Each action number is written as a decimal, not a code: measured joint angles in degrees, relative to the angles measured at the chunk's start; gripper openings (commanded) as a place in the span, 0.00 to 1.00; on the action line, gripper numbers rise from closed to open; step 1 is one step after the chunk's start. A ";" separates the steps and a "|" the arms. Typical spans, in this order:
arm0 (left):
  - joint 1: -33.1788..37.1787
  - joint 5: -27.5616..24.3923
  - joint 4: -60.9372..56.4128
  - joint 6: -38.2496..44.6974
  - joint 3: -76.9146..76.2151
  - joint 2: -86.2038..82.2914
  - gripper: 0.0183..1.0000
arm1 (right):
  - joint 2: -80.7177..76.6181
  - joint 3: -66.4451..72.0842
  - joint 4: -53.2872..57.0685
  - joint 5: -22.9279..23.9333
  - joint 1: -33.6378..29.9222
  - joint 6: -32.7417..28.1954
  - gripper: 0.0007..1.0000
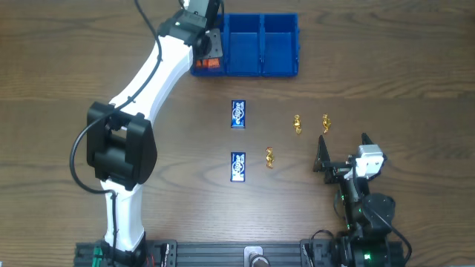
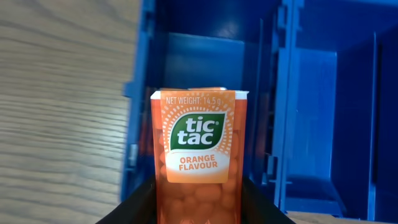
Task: Sort Candies Into Trays
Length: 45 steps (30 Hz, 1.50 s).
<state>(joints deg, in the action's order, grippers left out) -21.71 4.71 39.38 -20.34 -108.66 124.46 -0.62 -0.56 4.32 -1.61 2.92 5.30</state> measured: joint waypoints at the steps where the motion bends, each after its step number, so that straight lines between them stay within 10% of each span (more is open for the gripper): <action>1: -0.09 -0.20 -0.15 0.24 0.00 0.11 0.34 | 0.00 0.00 0.02 0.00 0.00 0.02 1.00; 10: -0.07 -0.96 -0.55 0.96 -0.33 0.11 0.40 | 0.00 0.00 0.02 0.00 0.00 0.02 1.00; 13: 0.04 -1.05 -0.52 1.62 -0.33 0.11 0.72 | 0.00 0.00 0.02 0.02 0.00 0.02 1.00; 17: 0.26 -1.22 -0.59 1.92 -0.33 0.11 0.89 | 0.00 0.00 0.02 0.02 0.00 0.00 1.00; 36: -12.04 8.15 -0.90 0.70 6.86 -32.59 1.00 | 0.00 0.00 0.00 0.00 0.00 0.00 1.00; 45: -2.32 5.44 -19.26 5.64 37.90 -60.94 1.00 | 0.02 0.00 0.04 0.00 0.00 0.02 1.00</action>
<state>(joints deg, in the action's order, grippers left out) -24.03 10.15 20.12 -14.70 -70.76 63.53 -0.60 -0.56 4.36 -1.61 2.92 5.32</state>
